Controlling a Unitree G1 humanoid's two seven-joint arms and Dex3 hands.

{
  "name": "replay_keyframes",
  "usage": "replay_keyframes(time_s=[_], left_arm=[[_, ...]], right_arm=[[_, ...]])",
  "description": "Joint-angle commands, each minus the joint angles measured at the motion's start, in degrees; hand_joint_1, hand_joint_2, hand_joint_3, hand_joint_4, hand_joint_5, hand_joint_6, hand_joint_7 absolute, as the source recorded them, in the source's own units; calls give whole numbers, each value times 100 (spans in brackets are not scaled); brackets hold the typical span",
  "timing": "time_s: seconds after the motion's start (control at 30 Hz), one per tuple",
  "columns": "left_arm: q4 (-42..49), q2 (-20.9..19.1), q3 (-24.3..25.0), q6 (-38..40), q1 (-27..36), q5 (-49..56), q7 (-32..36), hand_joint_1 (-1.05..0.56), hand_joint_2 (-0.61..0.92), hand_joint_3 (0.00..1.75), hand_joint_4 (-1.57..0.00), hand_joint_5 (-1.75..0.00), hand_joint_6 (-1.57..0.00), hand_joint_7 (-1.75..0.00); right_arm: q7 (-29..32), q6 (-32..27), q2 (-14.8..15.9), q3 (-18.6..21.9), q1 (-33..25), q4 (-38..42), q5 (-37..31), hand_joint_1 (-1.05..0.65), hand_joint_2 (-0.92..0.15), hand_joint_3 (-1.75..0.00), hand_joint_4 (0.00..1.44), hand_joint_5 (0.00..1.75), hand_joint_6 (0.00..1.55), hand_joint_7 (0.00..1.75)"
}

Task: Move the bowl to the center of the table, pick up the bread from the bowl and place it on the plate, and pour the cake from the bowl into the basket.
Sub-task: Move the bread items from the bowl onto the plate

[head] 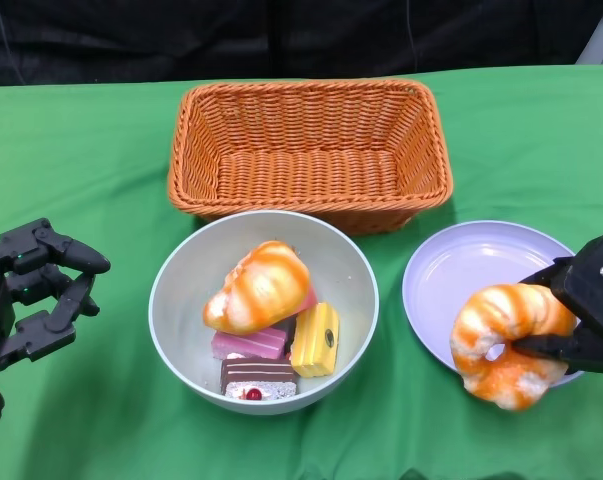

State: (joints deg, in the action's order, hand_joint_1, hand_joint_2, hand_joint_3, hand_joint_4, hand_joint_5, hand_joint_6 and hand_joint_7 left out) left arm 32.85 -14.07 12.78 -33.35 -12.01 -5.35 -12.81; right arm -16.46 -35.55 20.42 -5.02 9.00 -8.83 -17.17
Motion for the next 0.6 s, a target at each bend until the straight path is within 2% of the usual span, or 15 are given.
replay_keyframes(time_s=[0.03,0.43,0.6], left_arm=[[25,-136,54,-38,-38,-10,53,-4,73,74,-81,-142,-82,-112],[34,-134,65,-19,-45,-81,-5,-4,74,71,-82,-142,-83,-111],[72,-148,49,-66,-45,-85,-27,-5,75,69,-79,-142,-81,-111]], right_arm=[[131,68,83,-55,69,185,-101,-14,-92,-16,69,141,78,77],[434,217,26,-155,157,457,-208,-15,-92,-14,69,139,76,75],[631,238,-27,-191,347,820,-265,-17,-92,-15,72,119,83,53]])
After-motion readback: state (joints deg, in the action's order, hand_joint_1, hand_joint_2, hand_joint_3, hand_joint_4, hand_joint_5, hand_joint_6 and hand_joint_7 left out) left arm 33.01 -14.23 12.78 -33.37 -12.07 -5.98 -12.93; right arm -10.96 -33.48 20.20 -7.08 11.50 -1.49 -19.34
